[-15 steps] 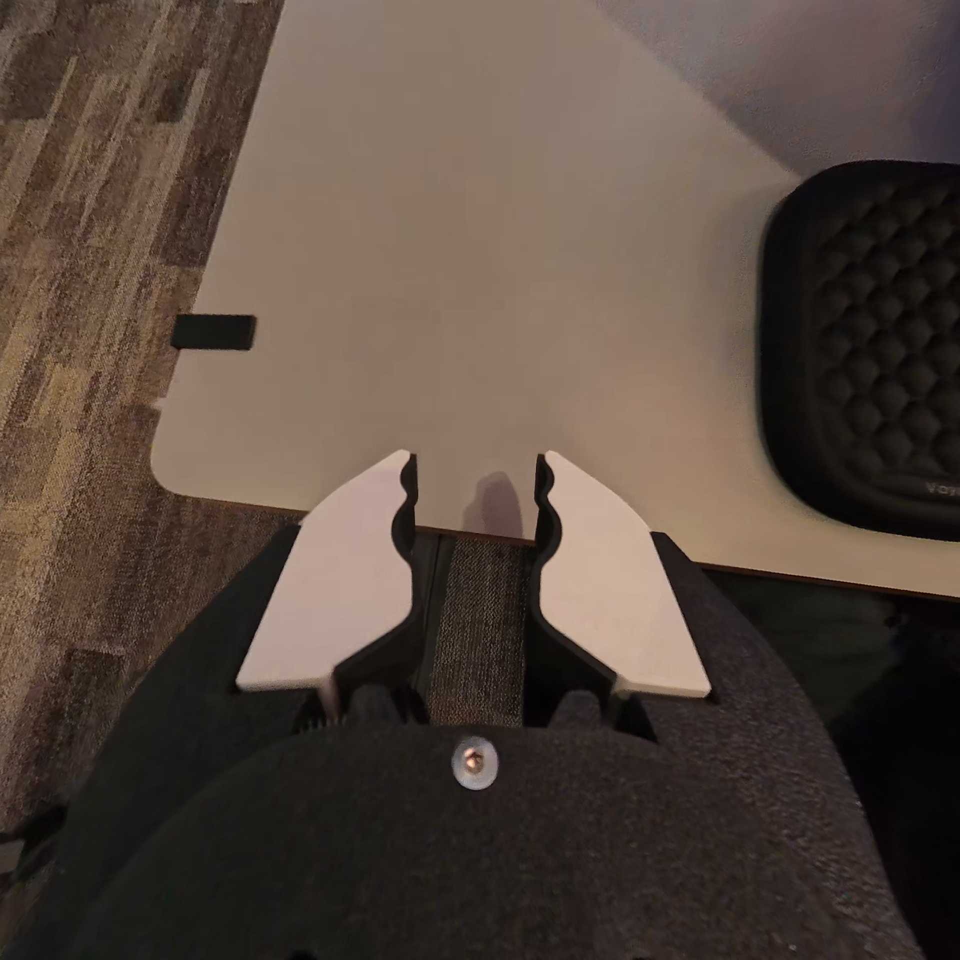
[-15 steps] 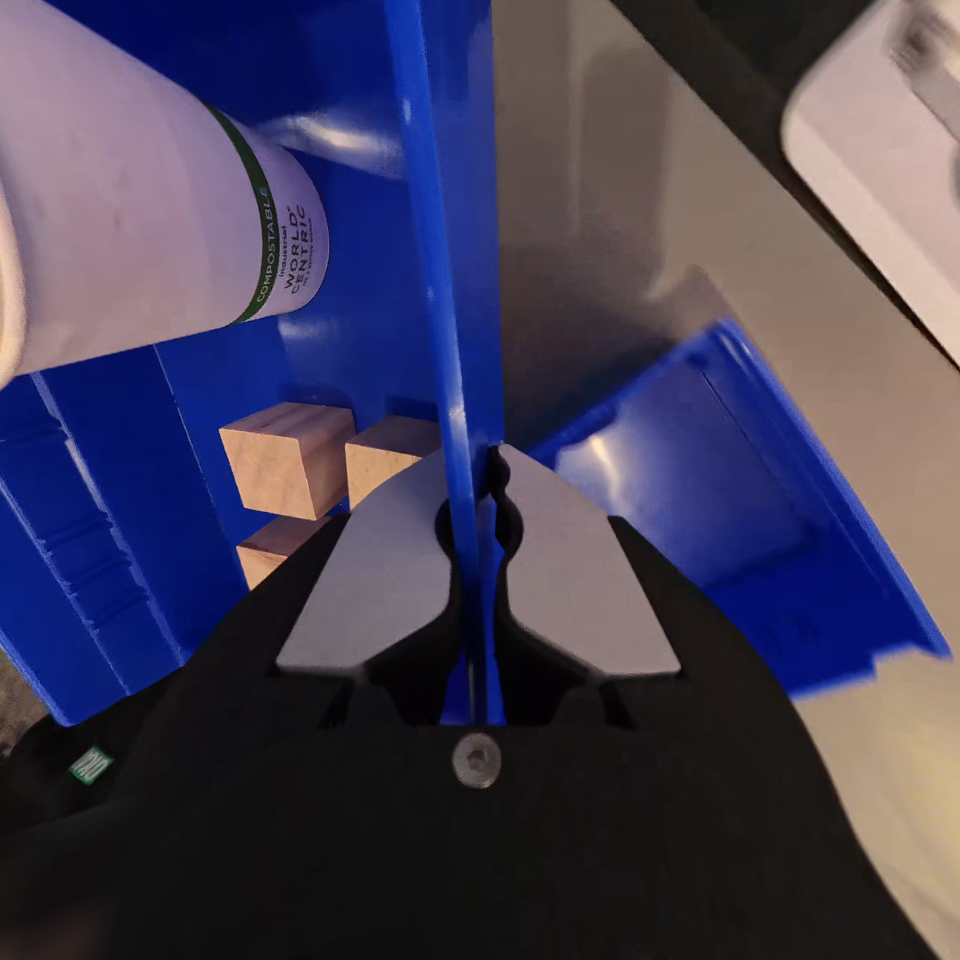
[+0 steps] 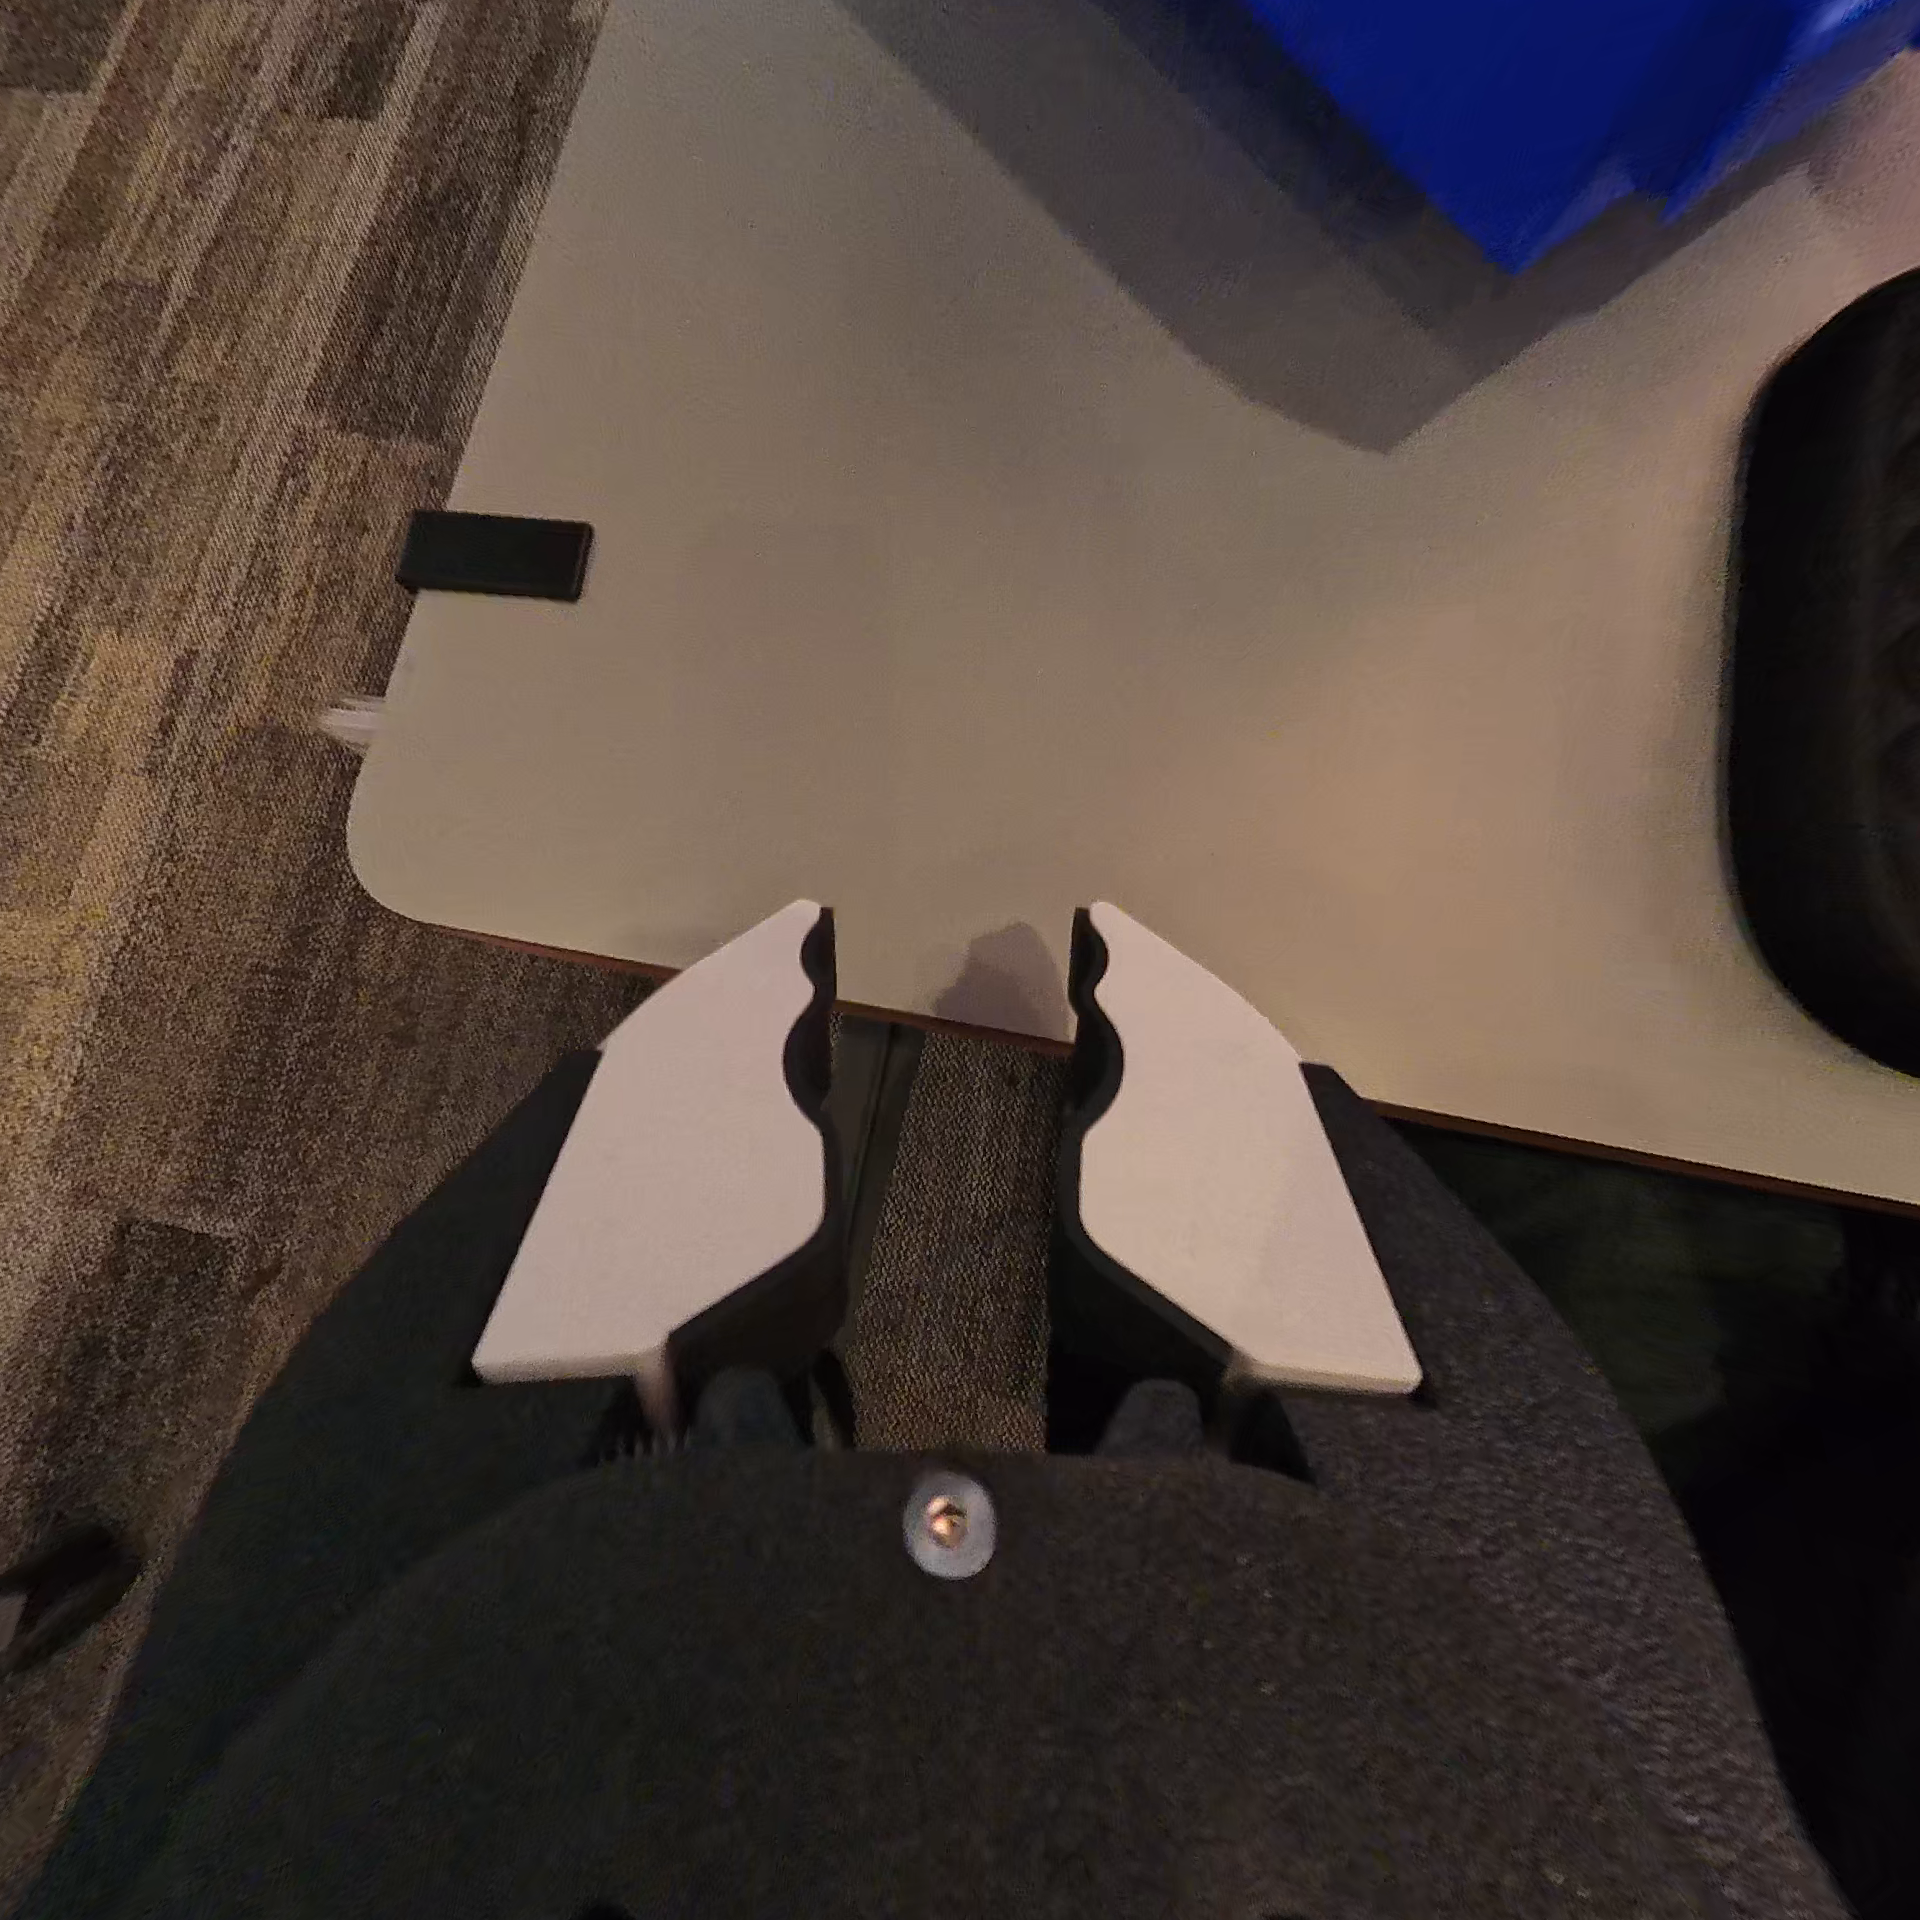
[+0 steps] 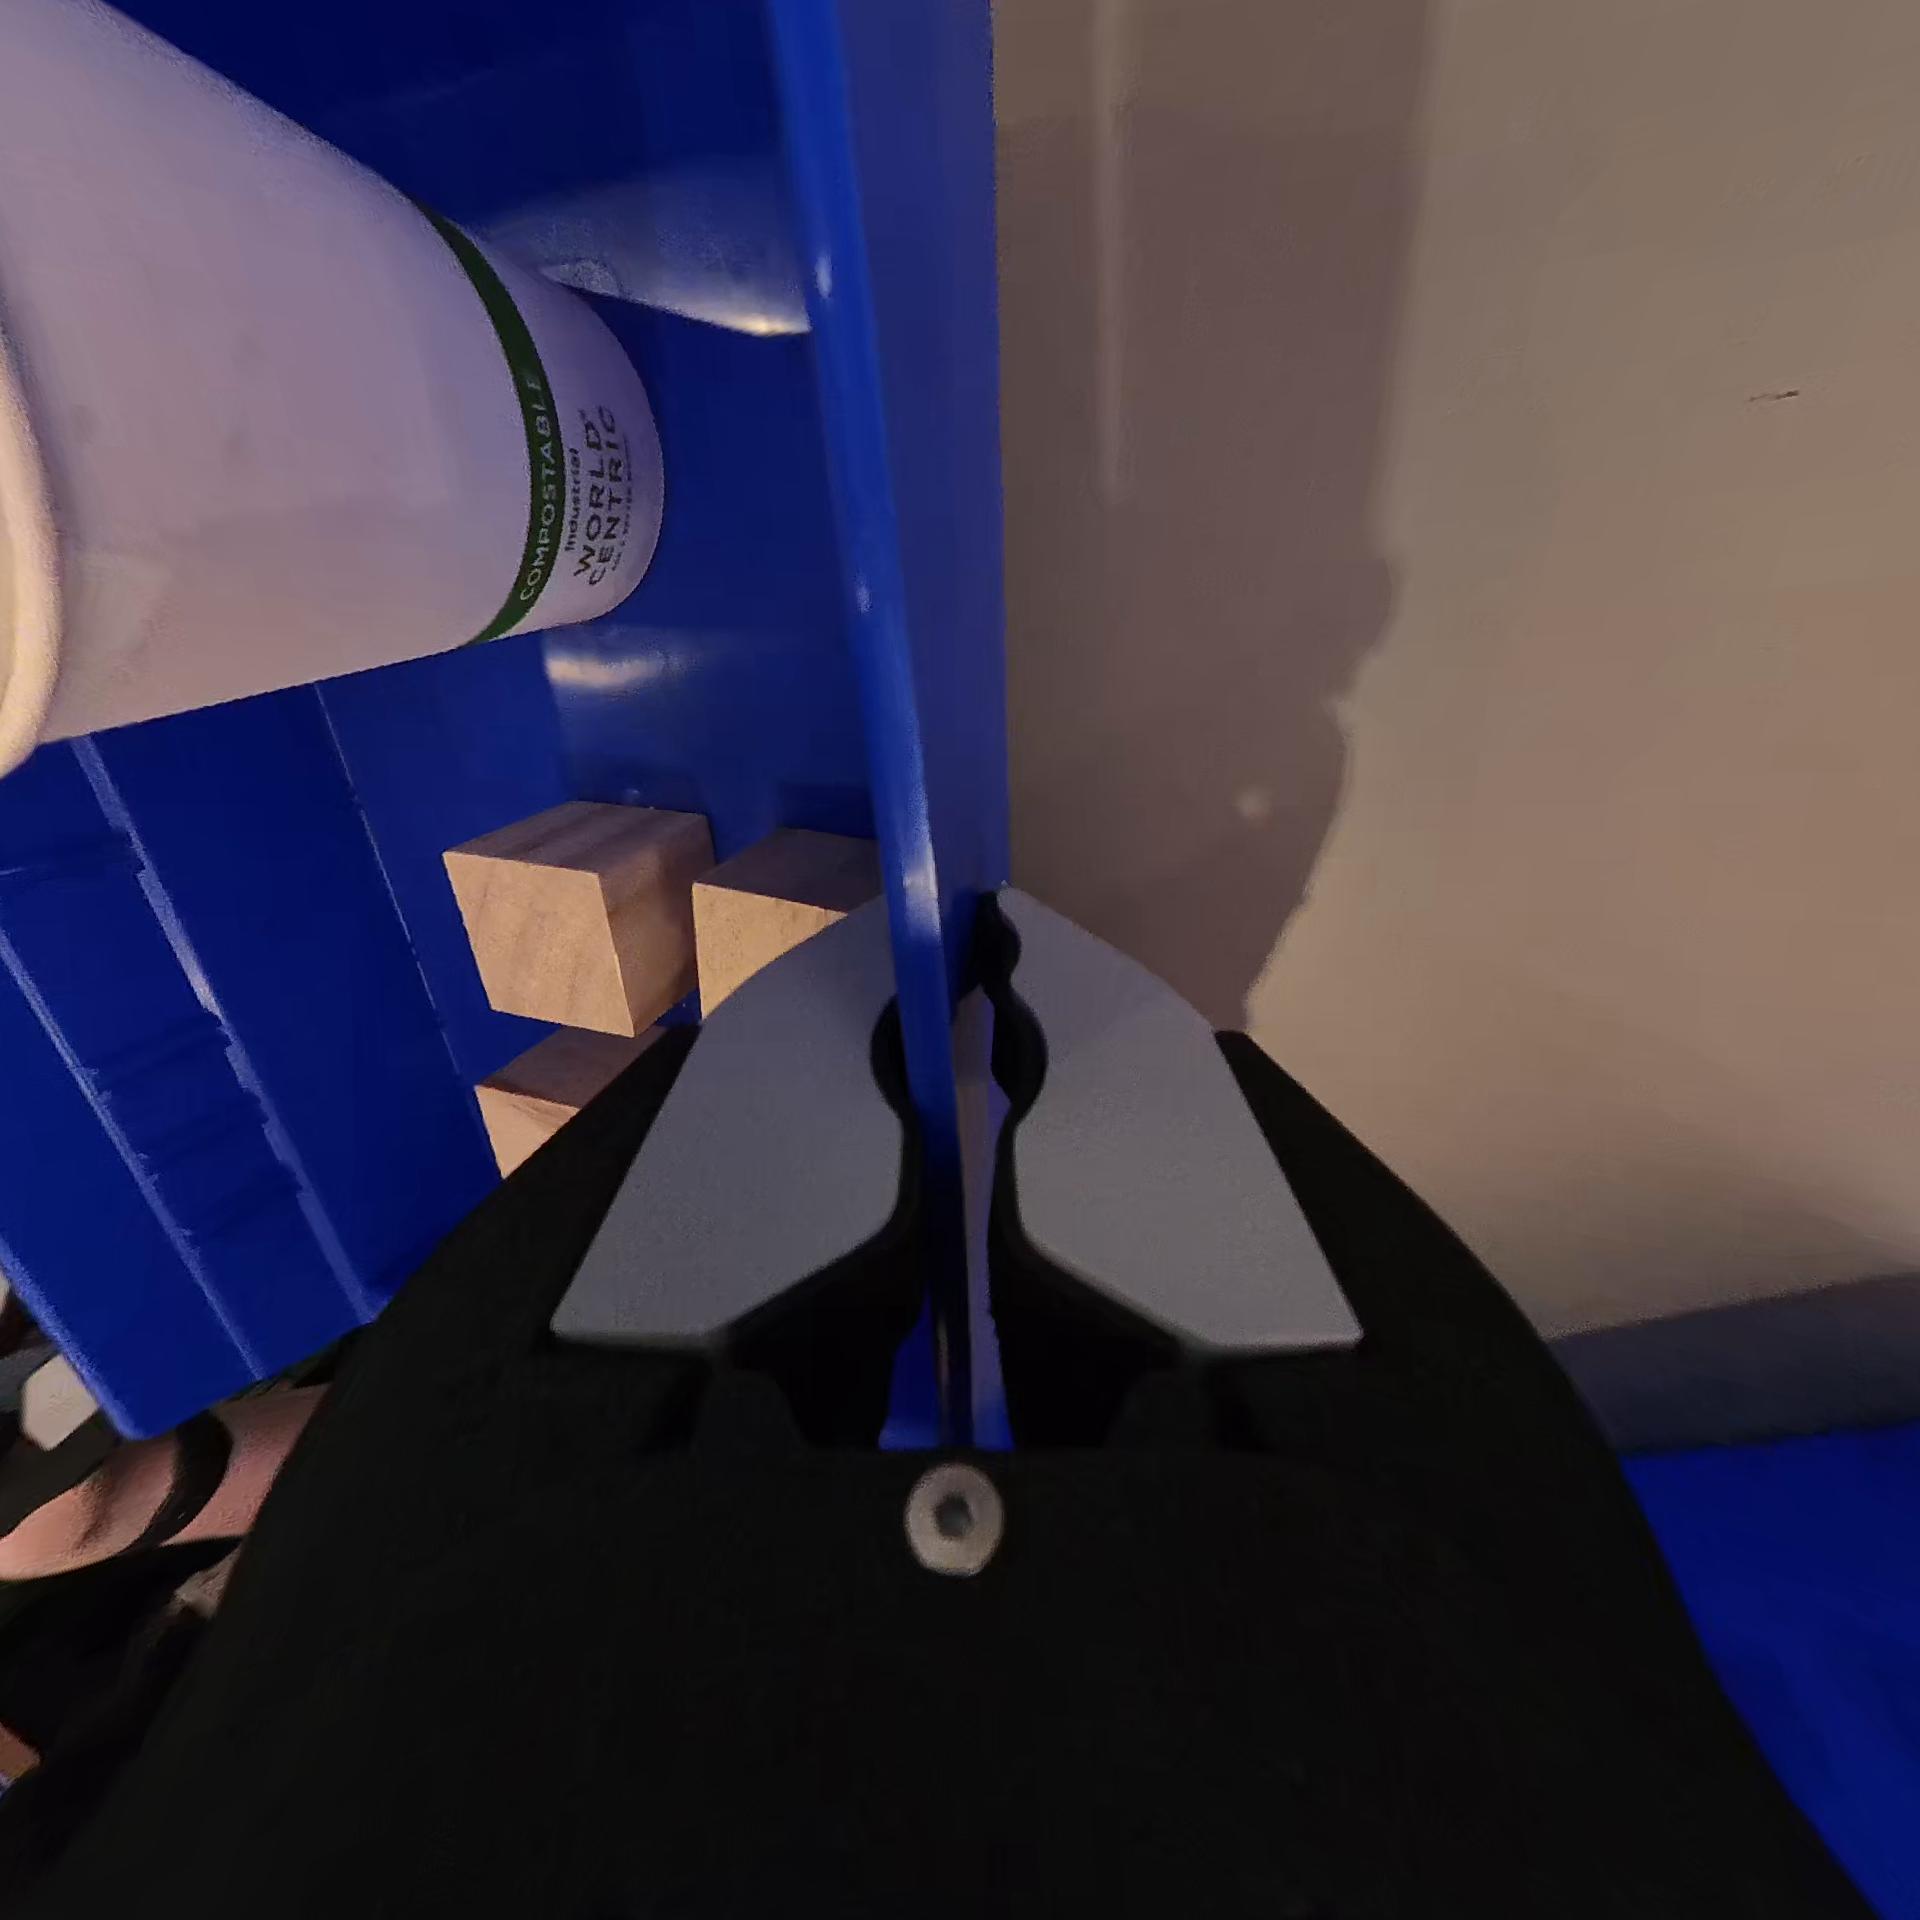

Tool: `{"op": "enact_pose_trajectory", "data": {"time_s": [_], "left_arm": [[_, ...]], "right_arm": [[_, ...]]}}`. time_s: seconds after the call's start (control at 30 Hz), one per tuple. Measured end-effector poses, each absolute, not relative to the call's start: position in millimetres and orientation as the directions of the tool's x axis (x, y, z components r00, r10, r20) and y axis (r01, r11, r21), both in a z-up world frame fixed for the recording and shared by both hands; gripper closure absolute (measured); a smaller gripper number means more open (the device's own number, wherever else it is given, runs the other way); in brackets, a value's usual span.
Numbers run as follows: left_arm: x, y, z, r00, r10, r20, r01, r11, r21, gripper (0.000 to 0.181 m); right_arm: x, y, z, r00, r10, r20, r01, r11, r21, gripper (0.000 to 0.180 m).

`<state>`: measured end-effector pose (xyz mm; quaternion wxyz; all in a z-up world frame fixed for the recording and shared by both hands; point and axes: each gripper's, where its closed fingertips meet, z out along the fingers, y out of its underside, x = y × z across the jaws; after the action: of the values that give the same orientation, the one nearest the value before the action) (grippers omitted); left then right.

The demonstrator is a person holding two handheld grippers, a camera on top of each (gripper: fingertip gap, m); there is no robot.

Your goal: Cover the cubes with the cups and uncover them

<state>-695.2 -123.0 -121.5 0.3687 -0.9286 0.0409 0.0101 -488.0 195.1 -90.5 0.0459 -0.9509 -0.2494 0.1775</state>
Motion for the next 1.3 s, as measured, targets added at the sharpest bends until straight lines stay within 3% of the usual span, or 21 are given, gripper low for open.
{"op": "enact_pose_trajectory", "data": {"time_s": [0.17,0.27,0.37,0.47,0.6,0.73,0.93,1.07,1.2,1.3], "left_arm": [[-697,-118,-121,0.999,-0.04,-0.019,-0.042,-0.709,-0.704,0.137],[-691,-106,-108,0.999,-0.012,0.05,0.03,-0.659,-0.751,0.135],[-670,-87,-87,0.988,-0.035,0.151,0.101,-0.592,-0.8,0.12],[-645,-63,-72,0.988,-0.075,0.139,0.077,-0.541,-0.837,0.113],[-618,-25,-67,0.998,-0.055,0.028,-0.005,-0.521,-0.854,0.099],[-608,11,-77,0.999,0.014,-0.042,-0.028,-0.535,-0.845,0.099],[-615,31,-85,0.993,0.066,-0.096,-0.046,-0.539,-0.841,0.112],[-635,29,-86,0.993,0.081,-0.091,-0.032,-0.544,-0.838,0.118],[-675,30,-84,0.986,0.109,-0.126,-0.045,-0.555,-0.831,0.134],[-698,41,-82,0.974,0.017,-0.226,-0.177,-0.564,-0.807,0.16]], "right_arm": [[-487,195,-107,0.834,0.498,-0.235,0.472,-0.867,-0.161,0.172],[-493,192,-109,0.824,0.495,-0.276,0.461,-0.869,-0.181,0.169],[-499,190,-102,0.807,0.467,-0.362,0.408,-0.884,-0.23,0.156],[-501,195,-74,0.771,0.519,-0.37,0.383,-0.841,-0.381,0.152],[-479,194,-21,0.752,0.65,-0.113,0.467,-0.645,-0.604,0.15],[-451,147,31,0.675,0.737,0.042,0.527,-0.442,-0.726,0.15],[-374,67,64,0.636,0.763,0.114,0.521,-0.316,-0.793,0.151],[-311,39,64,0.683,0.72,0.123,0.503,-0.341,-0.794,0.151],[-258,21,54,0.72,0.689,0.088,0.471,-0.392,-0.79,0.15],[-226,14,47,0.742,0.669,0.048,0.441,-0.434,-0.786,0.15]]}}
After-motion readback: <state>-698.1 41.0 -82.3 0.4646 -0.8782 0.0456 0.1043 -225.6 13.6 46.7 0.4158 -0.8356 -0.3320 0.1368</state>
